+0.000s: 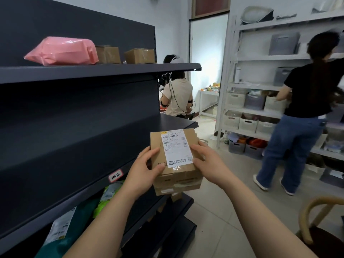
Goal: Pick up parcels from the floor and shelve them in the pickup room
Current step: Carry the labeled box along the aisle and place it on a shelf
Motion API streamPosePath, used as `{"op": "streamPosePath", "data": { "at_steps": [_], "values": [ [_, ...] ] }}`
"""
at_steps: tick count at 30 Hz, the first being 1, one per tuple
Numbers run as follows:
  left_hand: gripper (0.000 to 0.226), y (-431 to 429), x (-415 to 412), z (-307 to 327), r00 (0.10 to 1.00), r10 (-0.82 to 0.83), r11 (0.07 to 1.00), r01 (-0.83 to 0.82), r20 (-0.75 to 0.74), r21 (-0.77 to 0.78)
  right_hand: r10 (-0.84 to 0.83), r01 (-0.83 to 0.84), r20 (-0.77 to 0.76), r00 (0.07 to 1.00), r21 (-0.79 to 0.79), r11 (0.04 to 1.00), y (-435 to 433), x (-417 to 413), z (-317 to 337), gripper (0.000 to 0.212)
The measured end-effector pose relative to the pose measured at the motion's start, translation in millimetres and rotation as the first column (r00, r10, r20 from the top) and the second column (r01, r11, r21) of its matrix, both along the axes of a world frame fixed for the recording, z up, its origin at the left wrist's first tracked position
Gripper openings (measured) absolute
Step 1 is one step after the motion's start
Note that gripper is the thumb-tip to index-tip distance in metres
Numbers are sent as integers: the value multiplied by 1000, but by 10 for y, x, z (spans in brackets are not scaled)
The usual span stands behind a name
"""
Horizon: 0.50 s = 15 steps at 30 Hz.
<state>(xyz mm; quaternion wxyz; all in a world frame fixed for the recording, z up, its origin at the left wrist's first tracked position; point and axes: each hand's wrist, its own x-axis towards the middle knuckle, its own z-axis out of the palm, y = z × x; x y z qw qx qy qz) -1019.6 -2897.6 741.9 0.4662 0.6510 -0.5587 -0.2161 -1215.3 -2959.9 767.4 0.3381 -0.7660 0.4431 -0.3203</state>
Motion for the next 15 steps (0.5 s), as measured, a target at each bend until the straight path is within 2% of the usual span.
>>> {"op": "streamPosePath", "data": {
  "at_steps": [5, 15],
  "values": [
    [58, -283, 102, 143, 994, 78, 996, -80, -76, -27, 129, -136, -82, 988, -82, 987, -408, 77, 283, 50],
    [57, -681, 120, 553, 951, 279, 950, -294, -135, -104, 375, -389, -103, 921, -208, 898, -1125, 248, 849, 50]
  ]
}}
